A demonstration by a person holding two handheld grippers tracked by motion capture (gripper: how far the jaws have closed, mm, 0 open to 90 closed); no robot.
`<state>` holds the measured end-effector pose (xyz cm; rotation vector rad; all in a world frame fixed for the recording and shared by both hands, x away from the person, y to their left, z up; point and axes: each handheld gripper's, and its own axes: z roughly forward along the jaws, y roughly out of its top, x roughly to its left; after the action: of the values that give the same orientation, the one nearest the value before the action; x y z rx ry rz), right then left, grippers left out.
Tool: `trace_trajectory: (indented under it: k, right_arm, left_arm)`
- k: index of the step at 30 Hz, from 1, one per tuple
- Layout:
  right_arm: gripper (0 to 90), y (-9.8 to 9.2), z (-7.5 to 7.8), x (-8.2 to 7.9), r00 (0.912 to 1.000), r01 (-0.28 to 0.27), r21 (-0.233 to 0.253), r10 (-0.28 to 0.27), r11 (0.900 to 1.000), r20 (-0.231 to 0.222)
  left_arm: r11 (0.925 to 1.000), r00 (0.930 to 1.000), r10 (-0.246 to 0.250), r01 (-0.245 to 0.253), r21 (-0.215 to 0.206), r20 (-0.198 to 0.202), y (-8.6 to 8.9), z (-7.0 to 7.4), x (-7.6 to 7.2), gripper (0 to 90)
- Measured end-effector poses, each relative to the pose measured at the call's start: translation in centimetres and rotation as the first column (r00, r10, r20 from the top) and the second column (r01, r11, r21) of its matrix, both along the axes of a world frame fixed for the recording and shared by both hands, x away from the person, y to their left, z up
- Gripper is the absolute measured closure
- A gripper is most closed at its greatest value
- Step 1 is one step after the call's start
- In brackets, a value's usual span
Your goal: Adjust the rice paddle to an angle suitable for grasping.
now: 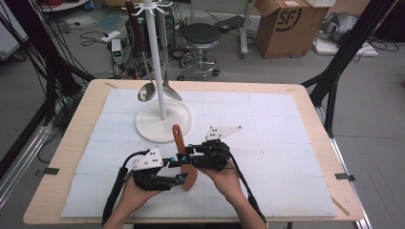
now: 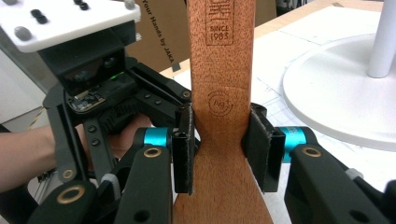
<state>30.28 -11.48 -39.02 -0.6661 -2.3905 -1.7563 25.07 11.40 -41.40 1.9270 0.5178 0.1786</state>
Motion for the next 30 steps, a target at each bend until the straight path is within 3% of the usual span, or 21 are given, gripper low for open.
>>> trace_trajectory:
  k: [12, 21, 30]
  right_arm:
    - [66.1, -0.2, 0.4, -0.6, 1.0, 0.003, 0.006, -0.003, 1.0, 0.002]
    - [70.6, -1.0, 0.6, -0.7, 1.0, -0.002, 0.009, 0.002, 1.0, 0.004]
    - [69.8, -1.3, 0.6, -0.6, 0.9999, -0.012, 0.016, 0.011, 1.0, 0.003]
  left_arm:
    - [0.9997, 0.9999, 0.016, -0.016, -0.019, -0.006, 0.1, 0.0, 0.2, 65.8]
    - [0.999, 0.9994, 0.033, -0.033, -0.031, -0.01, 0.2, -0.1, 0.6, 82.1]
    - [0.9991, 0.9998, 0.016, -0.016, -0.04, -0.013, 0.2, -0.1, 0.8, 84.0]
